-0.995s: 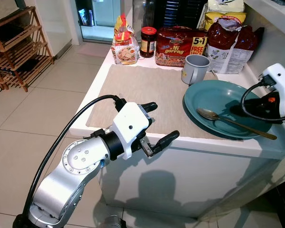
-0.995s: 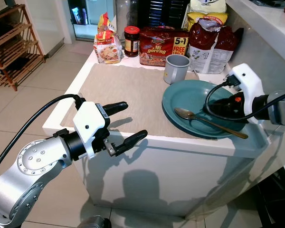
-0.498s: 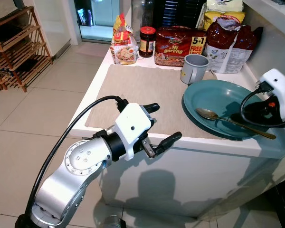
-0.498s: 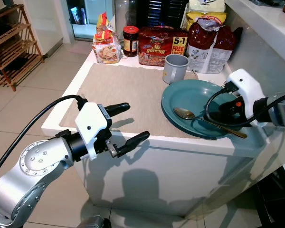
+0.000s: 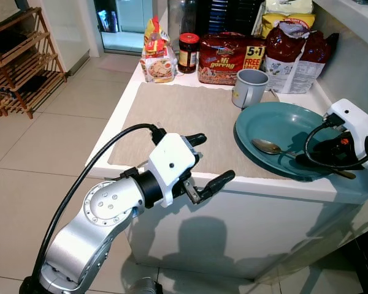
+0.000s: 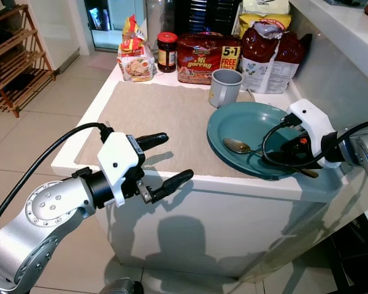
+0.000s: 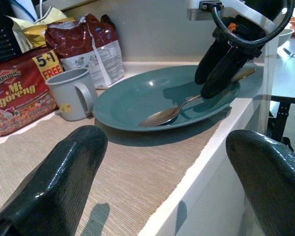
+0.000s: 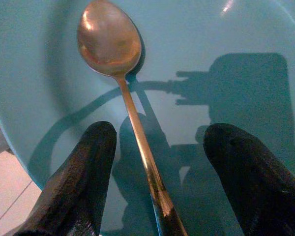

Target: Setting the table

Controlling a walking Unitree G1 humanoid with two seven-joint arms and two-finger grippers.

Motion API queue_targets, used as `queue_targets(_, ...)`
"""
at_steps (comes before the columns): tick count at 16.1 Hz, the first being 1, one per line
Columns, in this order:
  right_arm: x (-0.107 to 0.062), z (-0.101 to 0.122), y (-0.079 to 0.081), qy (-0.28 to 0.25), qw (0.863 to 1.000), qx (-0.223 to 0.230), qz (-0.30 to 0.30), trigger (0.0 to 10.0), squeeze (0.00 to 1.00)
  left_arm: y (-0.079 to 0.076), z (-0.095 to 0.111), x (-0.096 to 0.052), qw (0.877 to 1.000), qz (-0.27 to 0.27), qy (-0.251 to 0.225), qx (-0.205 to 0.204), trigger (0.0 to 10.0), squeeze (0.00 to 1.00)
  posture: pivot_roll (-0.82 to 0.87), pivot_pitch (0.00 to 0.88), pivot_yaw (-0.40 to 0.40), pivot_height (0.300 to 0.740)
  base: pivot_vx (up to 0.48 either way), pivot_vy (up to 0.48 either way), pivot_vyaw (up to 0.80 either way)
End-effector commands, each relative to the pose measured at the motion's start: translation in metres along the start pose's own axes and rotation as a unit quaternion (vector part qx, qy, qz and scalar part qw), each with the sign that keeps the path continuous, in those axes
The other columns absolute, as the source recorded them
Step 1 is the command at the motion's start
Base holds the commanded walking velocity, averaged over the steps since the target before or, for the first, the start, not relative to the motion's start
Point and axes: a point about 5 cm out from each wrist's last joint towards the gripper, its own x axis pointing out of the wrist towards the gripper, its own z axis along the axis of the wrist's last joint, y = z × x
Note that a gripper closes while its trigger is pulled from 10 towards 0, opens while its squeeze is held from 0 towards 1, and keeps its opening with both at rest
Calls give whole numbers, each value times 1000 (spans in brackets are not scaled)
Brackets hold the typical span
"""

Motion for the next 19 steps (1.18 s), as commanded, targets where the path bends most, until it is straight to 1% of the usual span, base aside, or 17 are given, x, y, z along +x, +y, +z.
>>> queue_targets(1,-1,3,-1,-4,1000,-5,-3,10000,0,0,1,1,1000,-3,4,2,10000,0,24,44,-22,740,0,0,0)
queue_targets(2,12,0,1,8,1000,-14,23,10000,0,1,2,1,1000,-2,3,5,10000,0,31,43,-28,740,0,0,0)
queue_targets(3,18,-1,1,15,999,-18,33,10000,0,1,2,1,1000,-2,3,6,10000,0,34,47,-31,740,0,0,0)
queue_targets(4,20,-1,1,16,999,-17,32,9020,0,1,2,1,1000,-1,3,6,10000,0,34,47,-31,740,0,0,0)
queue_targets(6,22,-1,-1,20,999,-6,35,3804,0,1,2,0,1000,-1,4,6,10000,0,38,52,-34,740,0,0,0)
queue_targets(7,24,-2,-3,24,999,13,38,706,0,1,2,0,1000,0,4,6,10000,0,38,53,-35,740,0,0,0)
queue_targets(8,26,-4,-6,26,999,22,38,0,0,1,2,0,1000,2,4,5,10000,0,38,53,-36,740,0,0,0)
queue_targets(10,29,-4,-11,30,999,22,32,0,0,1,3,0,1000,1,3,6,10000,0,37,53,-40,740,0,0,0)
queue_targets(19,33,7,-16,33,999,7,32,0,0,1,2,-2,1000,7,6,9,10000,0,45,39,-59,740,0,0,0)
